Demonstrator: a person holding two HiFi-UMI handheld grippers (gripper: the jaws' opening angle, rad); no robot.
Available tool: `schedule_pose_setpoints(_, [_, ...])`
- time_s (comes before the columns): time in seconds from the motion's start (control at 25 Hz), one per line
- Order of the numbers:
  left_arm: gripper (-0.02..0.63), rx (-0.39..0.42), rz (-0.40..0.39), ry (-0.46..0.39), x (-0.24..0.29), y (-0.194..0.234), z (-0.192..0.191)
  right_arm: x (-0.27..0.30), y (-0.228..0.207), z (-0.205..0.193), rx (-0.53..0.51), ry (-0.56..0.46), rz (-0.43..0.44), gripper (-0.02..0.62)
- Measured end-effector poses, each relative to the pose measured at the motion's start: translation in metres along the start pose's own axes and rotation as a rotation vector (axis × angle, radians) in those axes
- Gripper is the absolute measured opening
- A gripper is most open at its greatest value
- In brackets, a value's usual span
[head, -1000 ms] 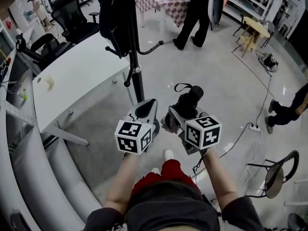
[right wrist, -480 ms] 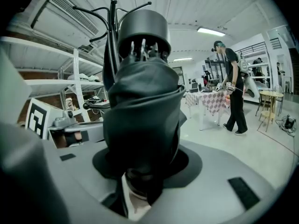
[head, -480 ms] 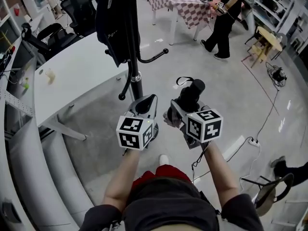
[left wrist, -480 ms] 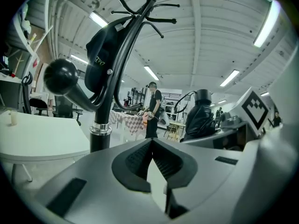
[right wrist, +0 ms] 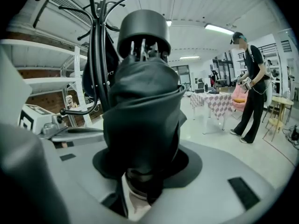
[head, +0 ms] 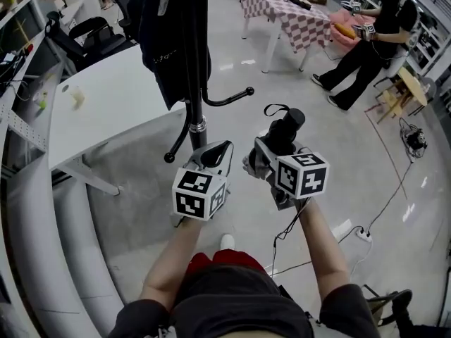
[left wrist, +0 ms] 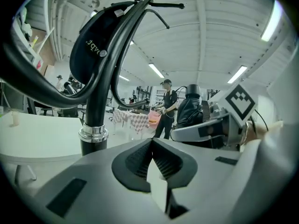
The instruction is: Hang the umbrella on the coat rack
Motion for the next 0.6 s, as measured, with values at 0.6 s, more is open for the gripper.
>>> schedule_pose_setpoints(0.6, [0.012, -0.096, 0.073, -0.013, 0.035, 0.023, -0.001, 0.060, -0.037, 0.007, -0.017, 0.071, 0.084, 0.190])
Point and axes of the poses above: the fingertips, and each gripper's own axes: x forward along the fingers, y to its left, z out of its top, the point moved 6 cm from there along -x, backward along the fingers, and after that the axes turned 9 degrees about -x, right-handed, at the moved point
